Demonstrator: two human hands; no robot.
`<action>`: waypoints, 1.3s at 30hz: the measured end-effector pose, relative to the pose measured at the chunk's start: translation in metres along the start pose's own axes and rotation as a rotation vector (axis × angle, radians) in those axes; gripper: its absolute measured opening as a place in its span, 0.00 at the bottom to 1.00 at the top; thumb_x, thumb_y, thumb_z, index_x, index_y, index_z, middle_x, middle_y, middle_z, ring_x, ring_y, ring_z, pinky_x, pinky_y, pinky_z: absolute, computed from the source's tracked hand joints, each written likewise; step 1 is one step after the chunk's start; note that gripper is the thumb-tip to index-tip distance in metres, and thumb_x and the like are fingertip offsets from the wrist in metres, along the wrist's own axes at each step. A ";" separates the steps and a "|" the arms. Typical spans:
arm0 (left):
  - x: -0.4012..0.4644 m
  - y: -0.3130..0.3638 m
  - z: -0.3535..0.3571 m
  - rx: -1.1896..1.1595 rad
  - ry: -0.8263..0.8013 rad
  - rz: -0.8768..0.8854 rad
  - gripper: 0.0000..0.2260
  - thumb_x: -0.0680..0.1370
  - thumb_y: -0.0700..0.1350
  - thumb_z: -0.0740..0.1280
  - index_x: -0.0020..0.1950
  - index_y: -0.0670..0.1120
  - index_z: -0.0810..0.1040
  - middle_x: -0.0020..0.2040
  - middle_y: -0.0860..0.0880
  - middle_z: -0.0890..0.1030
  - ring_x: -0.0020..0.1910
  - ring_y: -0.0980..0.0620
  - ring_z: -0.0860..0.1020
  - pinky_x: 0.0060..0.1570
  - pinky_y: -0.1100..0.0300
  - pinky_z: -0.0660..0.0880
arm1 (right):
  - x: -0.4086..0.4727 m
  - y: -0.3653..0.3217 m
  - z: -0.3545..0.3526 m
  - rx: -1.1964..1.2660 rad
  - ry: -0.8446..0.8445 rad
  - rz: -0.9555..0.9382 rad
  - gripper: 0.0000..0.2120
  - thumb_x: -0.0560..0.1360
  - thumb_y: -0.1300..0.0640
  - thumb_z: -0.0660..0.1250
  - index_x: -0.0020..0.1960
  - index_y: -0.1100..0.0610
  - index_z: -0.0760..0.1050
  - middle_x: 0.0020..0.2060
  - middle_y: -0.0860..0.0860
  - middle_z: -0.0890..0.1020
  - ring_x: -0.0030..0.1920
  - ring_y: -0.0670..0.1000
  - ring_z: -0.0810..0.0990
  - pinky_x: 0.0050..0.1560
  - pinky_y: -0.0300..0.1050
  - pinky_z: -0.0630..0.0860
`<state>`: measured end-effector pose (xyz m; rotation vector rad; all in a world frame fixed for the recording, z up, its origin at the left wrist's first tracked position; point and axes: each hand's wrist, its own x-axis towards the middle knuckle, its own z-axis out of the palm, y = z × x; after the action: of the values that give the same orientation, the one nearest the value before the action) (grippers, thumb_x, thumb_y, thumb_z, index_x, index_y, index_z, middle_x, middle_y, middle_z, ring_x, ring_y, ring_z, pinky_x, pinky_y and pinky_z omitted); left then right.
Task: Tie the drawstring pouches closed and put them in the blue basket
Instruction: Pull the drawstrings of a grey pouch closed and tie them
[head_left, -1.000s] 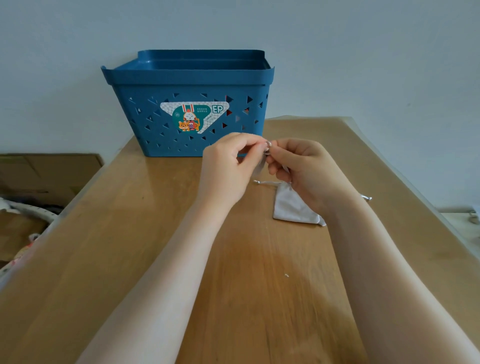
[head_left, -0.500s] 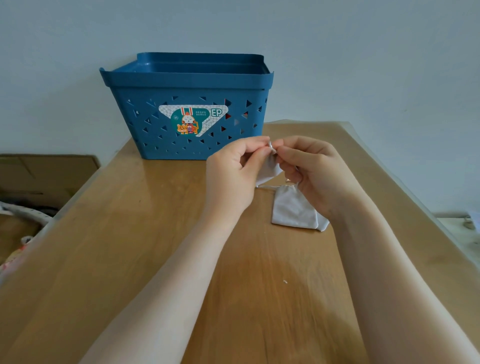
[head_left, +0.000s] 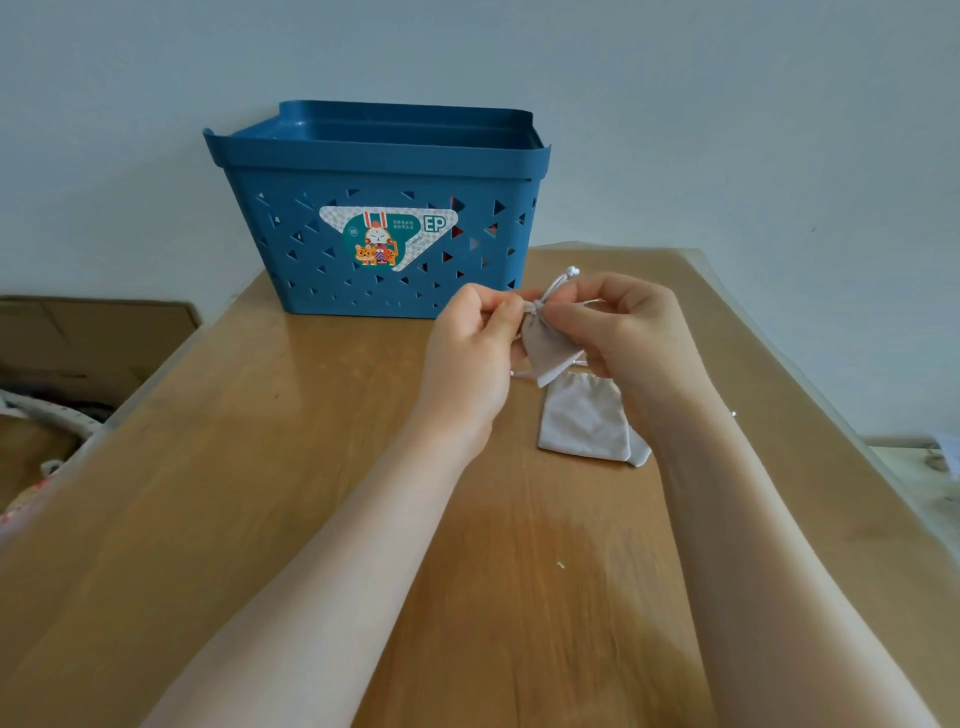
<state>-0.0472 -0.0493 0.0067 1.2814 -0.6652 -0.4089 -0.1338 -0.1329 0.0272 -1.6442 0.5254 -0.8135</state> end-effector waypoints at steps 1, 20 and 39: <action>0.001 -0.003 -0.001 0.046 -0.001 0.025 0.08 0.81 0.40 0.59 0.43 0.44 0.72 0.51 0.46 0.81 0.50 0.48 0.81 0.54 0.47 0.78 | 0.000 0.000 0.000 -0.049 0.010 -0.031 0.06 0.70 0.62 0.71 0.35 0.56 0.79 0.32 0.61 0.79 0.29 0.45 0.72 0.32 0.35 0.70; 0.009 -0.014 -0.014 0.551 -0.033 0.135 0.06 0.80 0.42 0.61 0.47 0.41 0.74 0.39 0.54 0.75 0.37 0.61 0.72 0.34 0.72 0.67 | 0.003 0.014 0.013 -0.299 0.026 0.012 0.08 0.70 0.62 0.72 0.33 0.54 0.79 0.22 0.47 0.75 0.22 0.40 0.70 0.26 0.29 0.67; 0.007 0.003 -0.017 0.315 0.028 0.209 0.07 0.79 0.42 0.64 0.41 0.49 0.75 0.41 0.53 0.81 0.42 0.58 0.78 0.45 0.64 0.73 | 0.003 0.018 0.008 -0.267 -0.057 0.007 0.20 0.75 0.46 0.65 0.39 0.65 0.77 0.27 0.53 0.68 0.28 0.46 0.64 0.31 0.40 0.61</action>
<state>-0.0305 -0.0404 0.0088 1.4932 -0.8549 -0.1159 -0.1240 -0.1344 0.0097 -1.9028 0.6202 -0.7122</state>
